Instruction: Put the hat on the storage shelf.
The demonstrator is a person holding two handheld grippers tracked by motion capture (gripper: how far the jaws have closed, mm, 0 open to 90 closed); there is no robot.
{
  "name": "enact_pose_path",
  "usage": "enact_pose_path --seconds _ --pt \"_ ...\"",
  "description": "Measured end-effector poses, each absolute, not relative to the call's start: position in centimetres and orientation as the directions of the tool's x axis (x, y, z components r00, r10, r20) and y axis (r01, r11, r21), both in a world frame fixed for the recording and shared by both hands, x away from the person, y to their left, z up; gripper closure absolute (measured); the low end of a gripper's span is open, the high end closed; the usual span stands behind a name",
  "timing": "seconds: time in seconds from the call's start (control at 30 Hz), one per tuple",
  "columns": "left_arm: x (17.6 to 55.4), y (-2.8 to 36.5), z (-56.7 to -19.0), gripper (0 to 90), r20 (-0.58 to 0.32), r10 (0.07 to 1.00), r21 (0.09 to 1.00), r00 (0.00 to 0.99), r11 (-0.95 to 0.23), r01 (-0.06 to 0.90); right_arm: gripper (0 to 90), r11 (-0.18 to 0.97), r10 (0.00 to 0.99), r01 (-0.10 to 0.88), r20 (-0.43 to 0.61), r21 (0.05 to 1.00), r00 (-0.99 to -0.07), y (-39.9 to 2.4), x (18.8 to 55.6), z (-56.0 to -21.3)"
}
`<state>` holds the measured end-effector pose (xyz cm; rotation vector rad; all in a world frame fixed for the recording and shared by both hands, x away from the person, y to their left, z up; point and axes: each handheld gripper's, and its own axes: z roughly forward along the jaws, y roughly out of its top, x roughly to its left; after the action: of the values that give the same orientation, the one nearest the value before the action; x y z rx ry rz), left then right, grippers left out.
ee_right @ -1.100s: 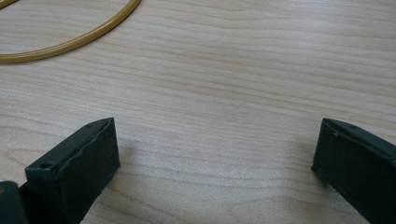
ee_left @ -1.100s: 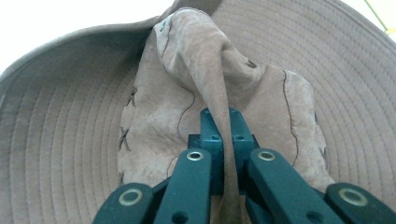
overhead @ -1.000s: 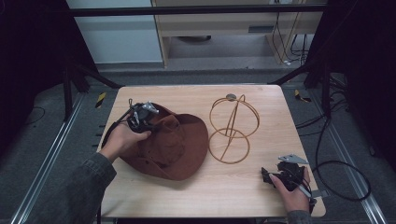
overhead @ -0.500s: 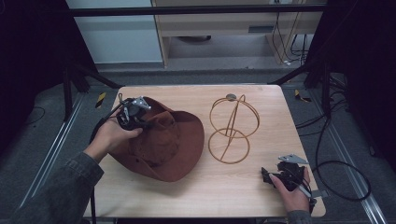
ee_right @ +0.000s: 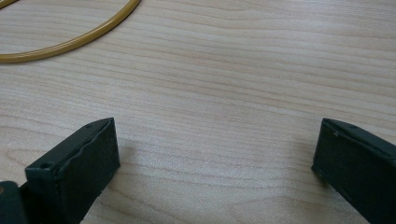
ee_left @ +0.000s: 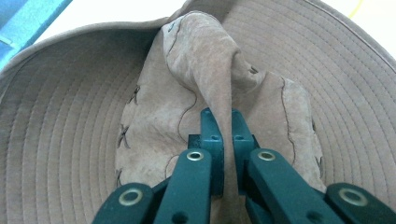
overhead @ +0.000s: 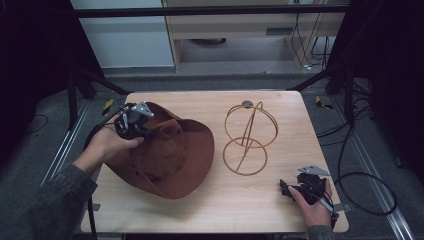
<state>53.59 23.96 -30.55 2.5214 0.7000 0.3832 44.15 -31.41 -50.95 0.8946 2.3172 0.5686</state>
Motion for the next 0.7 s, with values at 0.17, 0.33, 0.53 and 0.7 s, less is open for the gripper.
enact_pose_path --seconds 0.17,0.33,0.53,0.7 --pt "52.9 24.6 -28.8 88.5 0.136 0.547 0.565 0.826 -0.728 0.389 0.5 0.684 0.709 0.459 -0.366 0.567 -0.604 -31.4 44.1 -50.9" --pt "51.9 25.2 -26.8 88.5 0.149 0.545 0.602 0.825 -0.712 0.362 0.5 0.683 0.709 0.459 -0.365 0.567 -0.603 -31.4 44.1 -50.9" --pt "50.4 25.8 -24.4 88.5 0.171 0.550 0.640 0.817 -0.693 0.332 0.5 0.684 0.708 0.458 -0.366 0.568 -0.604 -31.4 44.2 -50.9" --pt "49.8 26.1 -22.4 88.5 0.182 0.551 0.667 0.814 -0.678 0.310 0.5 0.684 0.708 0.458 -0.366 0.568 -0.604 -31.4 44.2 -50.9"
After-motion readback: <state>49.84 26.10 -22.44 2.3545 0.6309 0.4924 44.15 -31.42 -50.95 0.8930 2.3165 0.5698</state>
